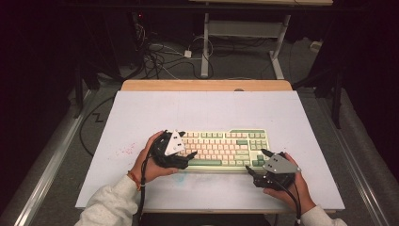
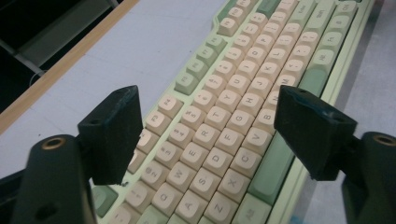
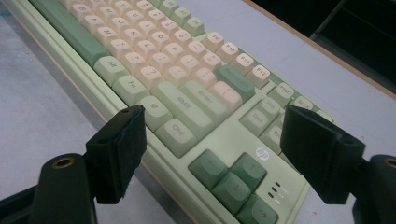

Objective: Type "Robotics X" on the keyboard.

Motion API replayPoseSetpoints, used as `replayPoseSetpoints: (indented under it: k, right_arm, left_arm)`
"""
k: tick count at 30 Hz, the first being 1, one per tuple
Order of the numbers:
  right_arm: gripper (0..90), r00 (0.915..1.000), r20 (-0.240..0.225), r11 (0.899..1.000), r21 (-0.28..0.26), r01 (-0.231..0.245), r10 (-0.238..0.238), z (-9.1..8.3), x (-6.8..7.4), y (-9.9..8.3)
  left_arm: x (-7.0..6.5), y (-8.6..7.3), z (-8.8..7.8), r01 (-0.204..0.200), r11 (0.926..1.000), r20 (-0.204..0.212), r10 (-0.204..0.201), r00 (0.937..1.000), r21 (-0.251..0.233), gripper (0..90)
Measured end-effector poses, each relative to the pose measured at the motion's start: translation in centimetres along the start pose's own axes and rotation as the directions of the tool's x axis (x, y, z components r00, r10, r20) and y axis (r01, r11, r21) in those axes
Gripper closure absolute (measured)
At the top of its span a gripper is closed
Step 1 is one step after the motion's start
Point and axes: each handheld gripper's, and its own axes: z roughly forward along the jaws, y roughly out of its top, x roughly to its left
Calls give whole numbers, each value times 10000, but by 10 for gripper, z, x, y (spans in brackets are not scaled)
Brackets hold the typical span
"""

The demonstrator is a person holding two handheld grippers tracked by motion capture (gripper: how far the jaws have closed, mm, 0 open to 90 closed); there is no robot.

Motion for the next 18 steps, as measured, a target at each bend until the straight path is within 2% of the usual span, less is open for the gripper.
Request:
replayPoseSetpoints:
  k: [3,5,8,10,12,13,15,18]
  right_arm:
    - [250,10000,-79,10000,62,-22,22,0,-1,0]
    - [283,9999,-134,10000,64,-3,3,0,-1,0]
    - [370,9993,-375,10000,14,34,-33,-1,1,1]
    - [443,9981,-612,10000,-49,35,-38,-1,1,2]
    - [585,9962,-865,9999,-120,98,-108,-2,0,3]
    - [618,9949,-1001,9996,-240,123,-146,-3,1,5]
    - [730,9934,-1083,9990,-250,359,-384,-3,4,7]
    - [848,9862,-1520,9979,-127,639,-651,-2,7,10]
  left_arm:
    - [3,-6,-7,-107,9999,-200,110,9997,104,196]
    - [4,-10,-12,-165,9999,-440,164,9989,-2,185]
    - [5,-18,-21,67,9999,-772,-73,9970,-77,183]
    - [5,-25,-28,194,9997,-917,-210,9956,-177,183]
    - [4,-32,-33,233,9997,-1054,-241,9941,-89,183]
    - [3,-36,-36,243,9997,-1069,-251,9939,-81,183]
    - [2,-42,-41,345,9994,-1185,-345,9924,-20,183]
    - [0,-54,-47,473,9989,-1240,-465,9912,36,183]
